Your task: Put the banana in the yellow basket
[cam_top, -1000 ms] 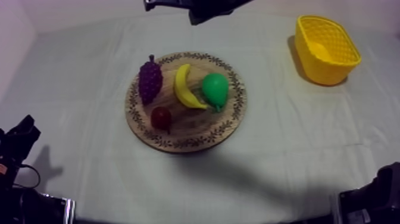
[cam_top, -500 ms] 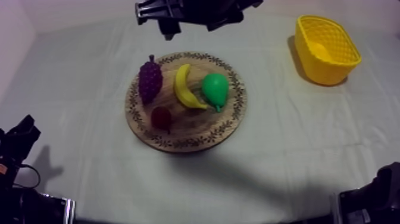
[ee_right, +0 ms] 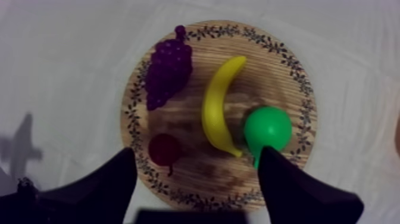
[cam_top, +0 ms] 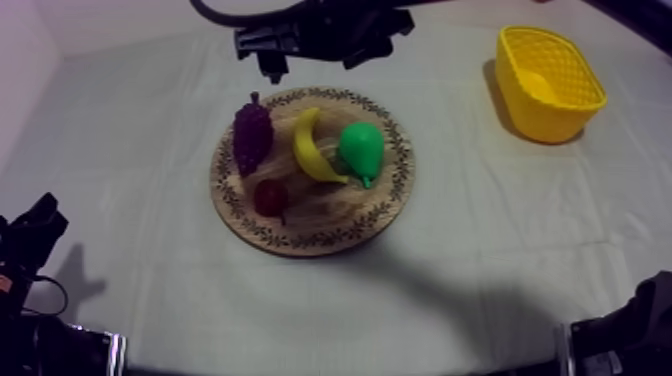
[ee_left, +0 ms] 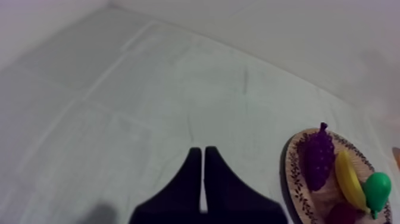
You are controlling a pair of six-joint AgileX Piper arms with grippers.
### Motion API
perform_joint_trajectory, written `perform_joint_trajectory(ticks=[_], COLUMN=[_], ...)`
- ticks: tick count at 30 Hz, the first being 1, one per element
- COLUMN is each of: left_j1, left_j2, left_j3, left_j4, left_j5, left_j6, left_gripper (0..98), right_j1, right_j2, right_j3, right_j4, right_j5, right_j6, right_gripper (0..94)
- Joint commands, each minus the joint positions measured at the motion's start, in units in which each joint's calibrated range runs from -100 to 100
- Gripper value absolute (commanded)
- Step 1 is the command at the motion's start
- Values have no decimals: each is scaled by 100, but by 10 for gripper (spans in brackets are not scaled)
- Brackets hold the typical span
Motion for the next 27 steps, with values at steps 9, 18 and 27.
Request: perform_joint_trajectory(ticks=[9, 18, 27], left_j1=[-1, -1, -1], left_j2=[-5, -5, -5], left_j3=[-1, -1, -1], left_j4=[-3, -3, -3], left_j5=[-1, -1, -1], left_j6=[-2, -2, -2], left_gripper=[1, 1, 1], right_j1=[140, 204, 240], right_j2=[1128, 2081, 2801], right_j3=[-170, -509, -840], right_j4=[-65, -55, 24], right_j5=[-455, -688, -880], right_j6=[-13, -49, -109], right_gripper=[599, 592, 579])
